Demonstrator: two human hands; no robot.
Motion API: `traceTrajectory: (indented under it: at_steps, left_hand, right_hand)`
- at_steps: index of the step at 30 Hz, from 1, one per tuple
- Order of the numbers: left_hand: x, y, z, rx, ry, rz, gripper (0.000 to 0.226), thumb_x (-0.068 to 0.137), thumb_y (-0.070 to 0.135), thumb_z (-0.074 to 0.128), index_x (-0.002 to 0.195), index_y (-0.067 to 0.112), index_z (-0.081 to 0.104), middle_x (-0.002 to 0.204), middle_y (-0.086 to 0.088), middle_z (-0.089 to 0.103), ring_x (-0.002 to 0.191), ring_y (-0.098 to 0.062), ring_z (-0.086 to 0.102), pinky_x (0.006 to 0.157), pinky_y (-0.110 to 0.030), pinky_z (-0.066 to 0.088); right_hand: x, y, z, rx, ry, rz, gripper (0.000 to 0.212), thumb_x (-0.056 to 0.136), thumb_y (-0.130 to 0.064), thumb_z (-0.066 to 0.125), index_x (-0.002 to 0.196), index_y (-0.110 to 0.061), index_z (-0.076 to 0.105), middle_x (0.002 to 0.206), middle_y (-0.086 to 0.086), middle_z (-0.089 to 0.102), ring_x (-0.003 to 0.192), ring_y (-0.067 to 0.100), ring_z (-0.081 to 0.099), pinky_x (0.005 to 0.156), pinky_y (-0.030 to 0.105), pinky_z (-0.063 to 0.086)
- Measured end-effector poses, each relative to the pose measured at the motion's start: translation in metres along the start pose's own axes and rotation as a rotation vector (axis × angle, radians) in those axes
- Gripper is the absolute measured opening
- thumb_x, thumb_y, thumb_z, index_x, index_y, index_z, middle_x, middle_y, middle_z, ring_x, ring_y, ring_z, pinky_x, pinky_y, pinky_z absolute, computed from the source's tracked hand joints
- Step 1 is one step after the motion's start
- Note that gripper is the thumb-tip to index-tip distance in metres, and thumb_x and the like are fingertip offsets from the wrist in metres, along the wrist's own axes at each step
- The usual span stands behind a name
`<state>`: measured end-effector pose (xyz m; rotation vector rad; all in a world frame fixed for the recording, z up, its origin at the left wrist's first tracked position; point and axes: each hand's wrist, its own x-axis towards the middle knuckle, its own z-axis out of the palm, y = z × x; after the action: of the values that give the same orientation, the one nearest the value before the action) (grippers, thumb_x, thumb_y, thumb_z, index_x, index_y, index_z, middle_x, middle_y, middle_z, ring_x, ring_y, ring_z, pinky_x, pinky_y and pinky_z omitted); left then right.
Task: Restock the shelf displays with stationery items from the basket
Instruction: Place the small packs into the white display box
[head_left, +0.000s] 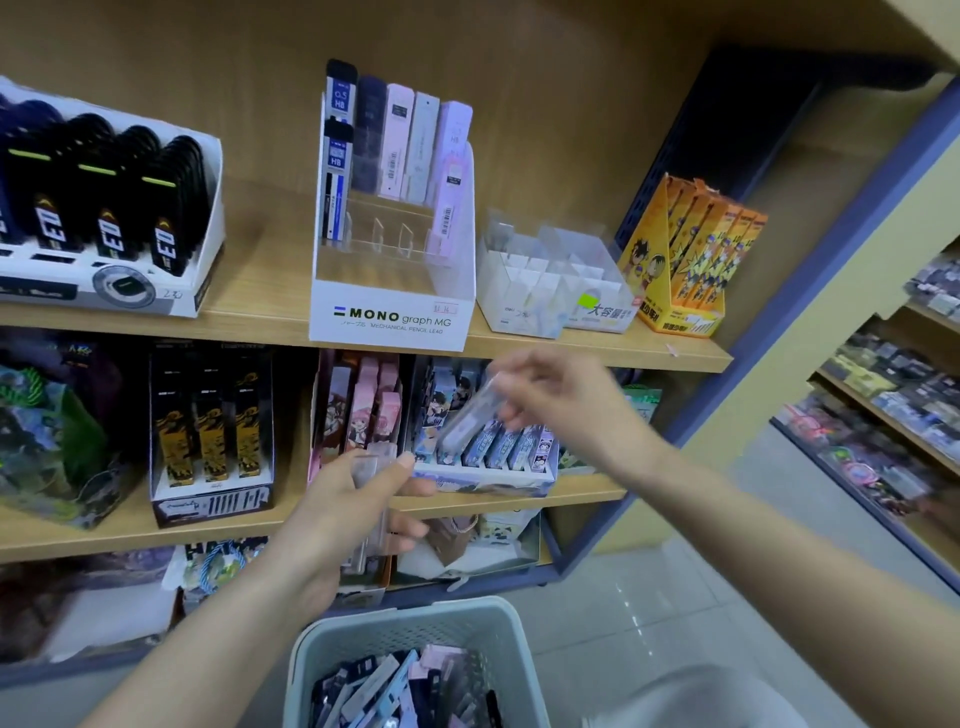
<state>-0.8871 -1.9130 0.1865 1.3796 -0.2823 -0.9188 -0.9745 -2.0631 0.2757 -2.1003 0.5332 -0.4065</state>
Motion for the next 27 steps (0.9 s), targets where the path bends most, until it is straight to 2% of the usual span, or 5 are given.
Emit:
traceTrajectory:
  at_steps: [4,8,20,24,27]
  left_hand:
    - [0.001,0.003,-0.003,-0.063,0.014,-0.063,0.022,0.093,0.025,0.056,0.084,0.006,0.053,0.063,-0.005,0.039,0.040,-0.008,0.030,0.034,-0.015,0.025]
    - [0.002,0.005,0.000,-0.184,0.029,-0.086,0.014,0.095,0.019,0.055,0.089,0.007,0.051,0.064,-0.004,0.043,0.046,-0.011,0.036,0.033,-0.016,0.031]
    - [0.009,0.008,-0.006,-0.344,0.033,-0.100,0.023,0.098,0.013,0.047,0.118,0.002,0.047,0.059,-0.006,0.059,0.048,-0.014,0.050,0.041,-0.021,0.049]
    - [0.009,0.007,-0.002,-0.177,0.083,-0.055,0.017,0.095,0.020,0.055,0.106,0.008,0.054,0.080,-0.007,0.063,0.046,-0.012,0.048,0.036,-0.018,0.042]
    - [0.011,0.006,-0.003,-0.097,0.071,-0.020,0.018,0.092,0.025,0.059,0.106,0.013,0.057,0.080,-0.003,0.065,0.043,-0.009,0.045,0.034,-0.017,0.029]
  right_hand:
    - [0.026,-0.024,-0.039,-0.046,0.316,-0.162,0.010,0.095,-0.008,0.053,0.104,-0.008,0.058,0.083,0.001,0.062,0.063,0.006,0.063,0.066,0.023,0.057]
    - [0.070,-0.034,-0.056,-0.114,0.541,-0.334,0.008,0.093,-0.008,0.056,0.100,-0.005,0.058,0.083,0.001,0.060,0.063,0.010,0.062,0.065,0.024,0.057]
    - [0.130,-0.025,-0.055,-0.502,0.268,-0.336,0.015,0.086,-0.011,0.068,0.095,-0.013,0.057,0.083,0.002,0.064,0.071,0.011,0.060,0.074,0.028,0.056]
    - [0.135,-0.020,-0.051,-0.538,0.262,-0.333,0.015,0.082,-0.010,0.072,0.085,-0.015,0.058,0.080,-0.002,0.062,0.067,0.006,0.054,0.072,0.026,0.051]
    - [0.139,-0.019,-0.048,-0.619,0.326,-0.378,0.009,0.083,-0.013,0.070,0.087,-0.017,0.063,0.092,-0.001,0.054,0.070,0.004,0.048,0.067,0.009,0.041]
